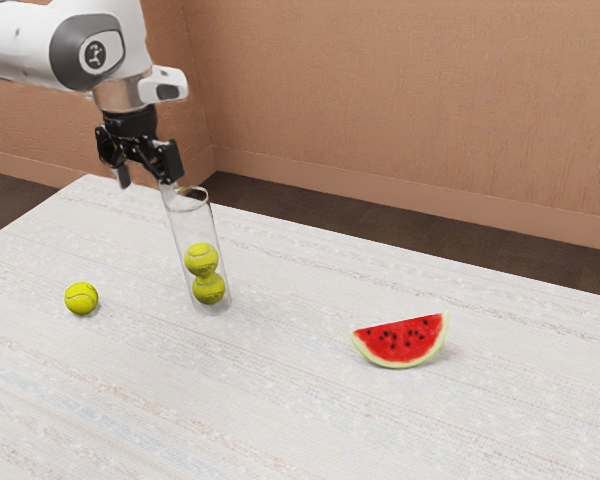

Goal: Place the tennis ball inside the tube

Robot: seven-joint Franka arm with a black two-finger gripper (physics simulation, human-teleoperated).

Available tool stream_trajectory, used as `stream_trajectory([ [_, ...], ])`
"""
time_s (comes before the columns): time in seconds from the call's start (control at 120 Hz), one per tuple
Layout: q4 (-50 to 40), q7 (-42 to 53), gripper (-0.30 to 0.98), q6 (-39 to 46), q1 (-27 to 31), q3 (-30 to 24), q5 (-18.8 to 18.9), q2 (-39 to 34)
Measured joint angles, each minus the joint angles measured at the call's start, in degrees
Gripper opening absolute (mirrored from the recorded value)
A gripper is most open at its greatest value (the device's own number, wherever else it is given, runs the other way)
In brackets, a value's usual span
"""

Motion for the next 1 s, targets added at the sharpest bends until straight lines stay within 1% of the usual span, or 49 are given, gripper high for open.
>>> stream_trajectory([
  [0.083, -1.2, 0.4, 0.69, 0.8, 0.0, 0.1, -0.2, -1.4],
  [0.167, -10.0, 0.8, 0.69, 3.5, 0.7, 0.2, -0.2, -5.1],
  [0.25, -20.2, 1.1, 0.69, 7.9, 6.4, 0.2, -0.2, -9.5],
  [0.308, -23.7, 1.3, 0.69, 10.9, 10.0, 0.2, -0.2, -10.3],
  [0.433, -25.3, 1.7, 0.69, 17.3, 15.7, 0.2, -0.2, -5.9],
  [0.558, -25.5, 3.6, 0.69, 25.9, 20.1, 0.2, -0.2, 2.0],
  [0.75, -24.0, 9.1, 0.69, 38.5, 24.5, 0.2, -0.3, 10.8],
  [0.875, -20.3, 12.8, 0.69, 43.0, 27.2, 0.0, -0.4, 16.5],
  [1.0, -18.9, 15.9, 0.69, 45.3, 28.1, -0.5, -1.2, 19.8],
])
